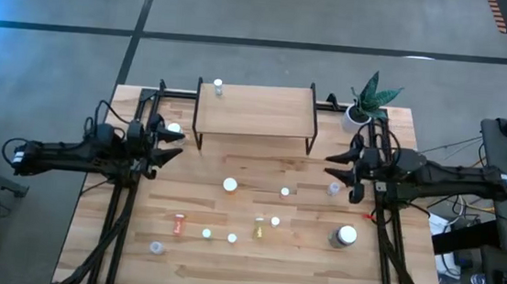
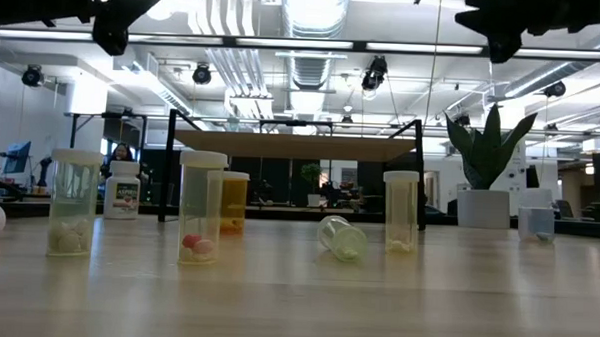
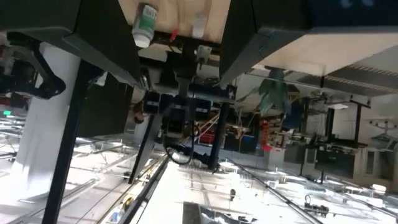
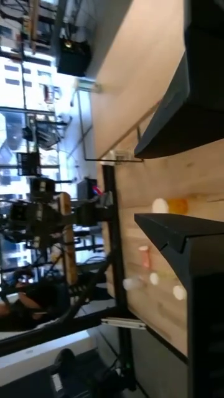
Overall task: Pick and place medicine bottles onto shelf by color
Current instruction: Put the right pink medicine bottle on the shelf
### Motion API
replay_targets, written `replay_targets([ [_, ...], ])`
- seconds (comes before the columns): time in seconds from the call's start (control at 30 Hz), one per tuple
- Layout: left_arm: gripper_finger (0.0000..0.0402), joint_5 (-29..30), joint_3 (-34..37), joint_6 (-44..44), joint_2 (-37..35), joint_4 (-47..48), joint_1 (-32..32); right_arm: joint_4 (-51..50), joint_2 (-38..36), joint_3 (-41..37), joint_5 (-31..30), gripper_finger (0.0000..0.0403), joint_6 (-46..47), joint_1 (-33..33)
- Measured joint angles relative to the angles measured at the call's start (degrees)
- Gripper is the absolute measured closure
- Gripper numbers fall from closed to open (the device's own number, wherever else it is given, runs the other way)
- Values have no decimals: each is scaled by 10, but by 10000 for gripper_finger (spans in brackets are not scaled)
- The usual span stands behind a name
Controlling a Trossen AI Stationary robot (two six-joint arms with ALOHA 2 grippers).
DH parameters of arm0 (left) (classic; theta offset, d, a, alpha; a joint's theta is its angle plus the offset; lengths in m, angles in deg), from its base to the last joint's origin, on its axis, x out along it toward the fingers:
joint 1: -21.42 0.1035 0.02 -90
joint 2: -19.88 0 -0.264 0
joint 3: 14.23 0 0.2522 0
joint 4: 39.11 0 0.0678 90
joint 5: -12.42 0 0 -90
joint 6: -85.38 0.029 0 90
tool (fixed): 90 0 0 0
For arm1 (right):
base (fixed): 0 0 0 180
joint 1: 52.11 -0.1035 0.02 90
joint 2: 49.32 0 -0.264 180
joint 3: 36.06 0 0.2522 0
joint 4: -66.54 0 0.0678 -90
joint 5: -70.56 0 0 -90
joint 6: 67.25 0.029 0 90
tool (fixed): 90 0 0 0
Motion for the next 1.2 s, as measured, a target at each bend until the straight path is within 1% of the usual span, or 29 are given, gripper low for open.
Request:
replay_targets([
  [0.13,198,0,-11,0,-2,46,0,0,2,-3,9,267,4,-3],
  [0.23,198,0,-13,0,-4,58,0,0,2,-5,9,268,5,-3],
  [0.87,198,1,0,32,-4,58,0,0,44,1,9,268,13,-3],
  [1.2,198,1,0,31,-4,57,0,9,56,10,8,268,4,-3],
])
